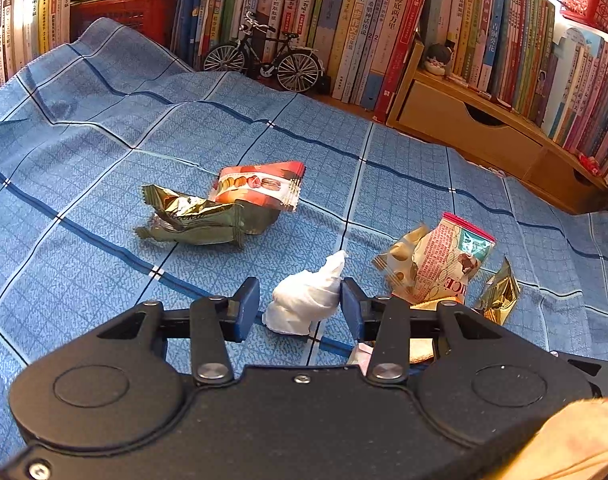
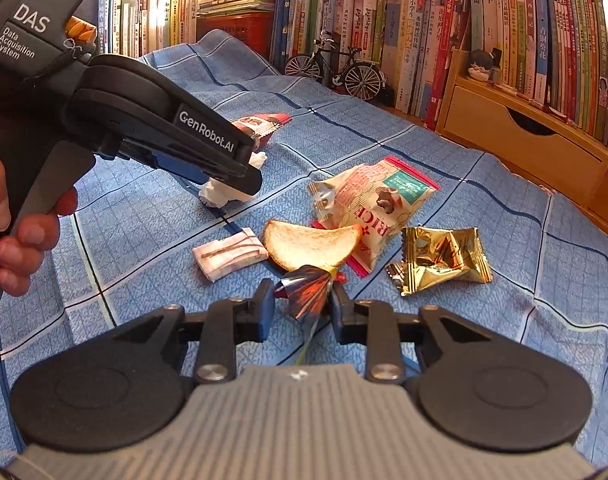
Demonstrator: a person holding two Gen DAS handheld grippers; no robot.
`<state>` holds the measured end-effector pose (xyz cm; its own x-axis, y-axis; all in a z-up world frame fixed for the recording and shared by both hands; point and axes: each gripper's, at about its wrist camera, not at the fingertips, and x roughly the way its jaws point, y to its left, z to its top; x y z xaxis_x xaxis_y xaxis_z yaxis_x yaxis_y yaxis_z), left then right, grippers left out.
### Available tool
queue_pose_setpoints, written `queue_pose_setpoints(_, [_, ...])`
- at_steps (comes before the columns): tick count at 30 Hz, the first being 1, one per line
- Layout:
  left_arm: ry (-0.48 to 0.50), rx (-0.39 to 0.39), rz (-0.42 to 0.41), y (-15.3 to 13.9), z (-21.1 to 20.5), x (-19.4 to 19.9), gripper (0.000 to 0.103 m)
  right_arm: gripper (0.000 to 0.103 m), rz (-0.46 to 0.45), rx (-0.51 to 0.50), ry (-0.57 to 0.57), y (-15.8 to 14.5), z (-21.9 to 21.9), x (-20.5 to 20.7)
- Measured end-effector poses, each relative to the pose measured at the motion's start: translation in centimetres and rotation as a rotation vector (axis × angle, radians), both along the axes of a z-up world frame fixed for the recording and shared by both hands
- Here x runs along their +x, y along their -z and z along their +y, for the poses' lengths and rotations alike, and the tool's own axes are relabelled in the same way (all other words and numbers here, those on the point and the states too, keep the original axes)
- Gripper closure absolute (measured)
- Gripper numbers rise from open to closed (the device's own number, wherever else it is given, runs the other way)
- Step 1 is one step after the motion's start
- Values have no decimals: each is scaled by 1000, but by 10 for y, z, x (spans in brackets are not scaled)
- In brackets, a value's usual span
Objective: Collect trash
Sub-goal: 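Grasp the white tissue with left tool while right tool grasps the silver foil wrapper, then carry the white tissue and silver foil wrapper with both tools over the bin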
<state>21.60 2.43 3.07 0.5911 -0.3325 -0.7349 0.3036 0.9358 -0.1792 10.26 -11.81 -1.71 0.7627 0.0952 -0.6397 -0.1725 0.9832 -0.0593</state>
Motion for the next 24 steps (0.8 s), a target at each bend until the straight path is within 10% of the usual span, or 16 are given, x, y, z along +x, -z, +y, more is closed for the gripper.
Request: queue_pose_setpoints(24, [-162,-24,-28,-23,49,-48,56,70,-100,-5,-125,-27,23,-18])
